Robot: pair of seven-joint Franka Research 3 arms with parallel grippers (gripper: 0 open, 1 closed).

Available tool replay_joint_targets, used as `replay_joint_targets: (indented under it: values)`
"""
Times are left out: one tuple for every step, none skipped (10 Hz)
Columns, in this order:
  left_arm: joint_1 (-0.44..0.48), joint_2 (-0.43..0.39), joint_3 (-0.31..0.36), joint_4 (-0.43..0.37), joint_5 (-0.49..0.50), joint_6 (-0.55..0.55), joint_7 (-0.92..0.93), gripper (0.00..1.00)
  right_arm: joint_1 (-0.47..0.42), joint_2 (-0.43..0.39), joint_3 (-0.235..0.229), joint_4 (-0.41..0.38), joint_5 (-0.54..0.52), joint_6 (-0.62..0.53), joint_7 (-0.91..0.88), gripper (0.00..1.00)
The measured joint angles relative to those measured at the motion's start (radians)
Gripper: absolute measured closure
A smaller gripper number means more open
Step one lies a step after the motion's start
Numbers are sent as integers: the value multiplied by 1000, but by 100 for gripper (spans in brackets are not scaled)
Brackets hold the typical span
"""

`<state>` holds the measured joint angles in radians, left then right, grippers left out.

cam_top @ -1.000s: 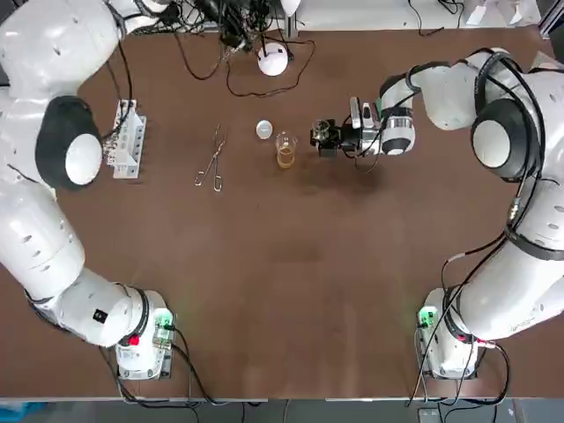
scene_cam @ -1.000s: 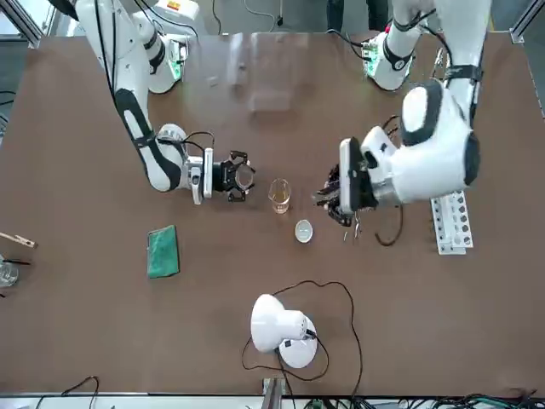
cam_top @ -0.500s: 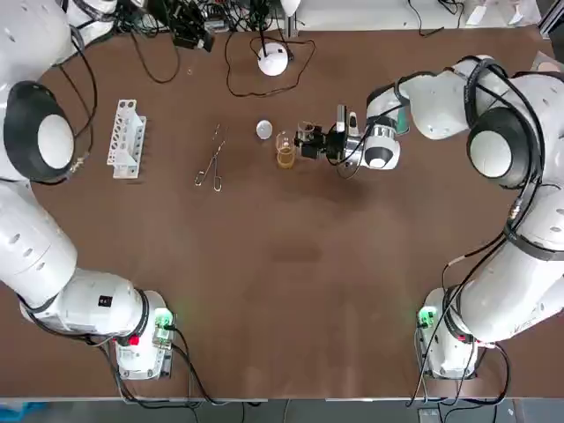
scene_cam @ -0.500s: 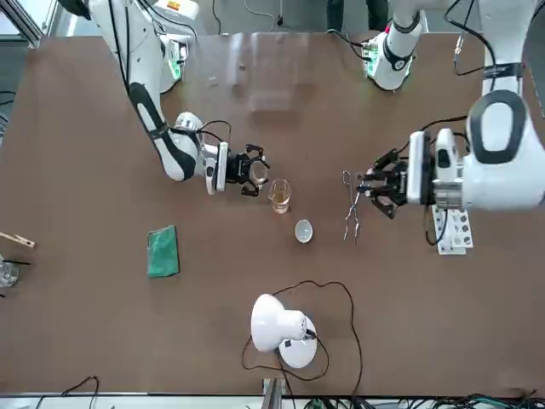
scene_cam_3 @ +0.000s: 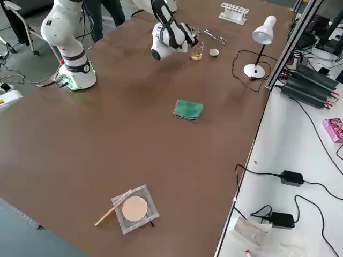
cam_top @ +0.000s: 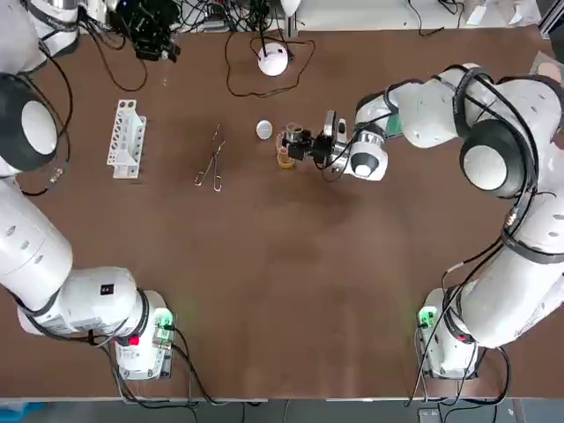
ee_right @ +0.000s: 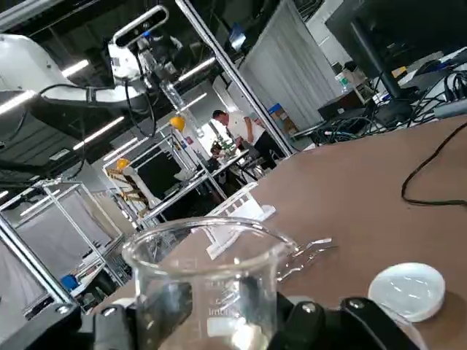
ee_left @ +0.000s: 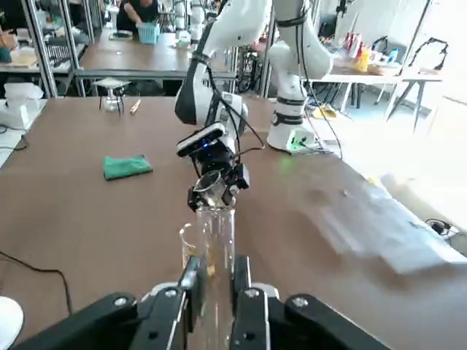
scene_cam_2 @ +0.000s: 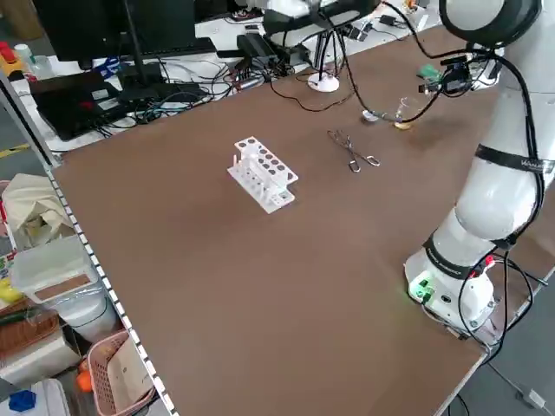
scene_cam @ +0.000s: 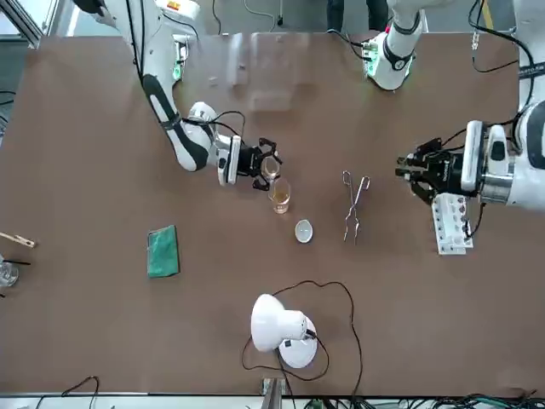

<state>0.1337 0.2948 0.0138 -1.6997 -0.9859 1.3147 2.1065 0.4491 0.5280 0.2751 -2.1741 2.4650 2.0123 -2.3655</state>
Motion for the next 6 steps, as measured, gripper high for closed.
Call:
replay_joint_targets:
  values:
    - [52, 6, 0, -7, 1, -37, 58, 78, 25, 0, 1, 11, 41, 10, 6, 62]
    - [114, 19, 1, -10, 3, -72, 120, 78, 46, 0, 2, 20, 59, 22, 20, 62]
    - [175, 41, 2, -10, 5, -110, 167, 78, 61, 1, 2, 25, 69, 32, 37, 62]
    - [228, 73, 2, -9, 5, -150, 192, 78, 70, 3, 2, 27, 80, 38, 48, 62]
    - [269, 114, 1, 0, 5, -176, 206, 78, 77, 8, 2, 30, 86, 40, 57, 62]
    - [304, 160, 1, 24, 5, -210, 218, 78, 81, 16, 2, 33, 88, 40, 67, 62]
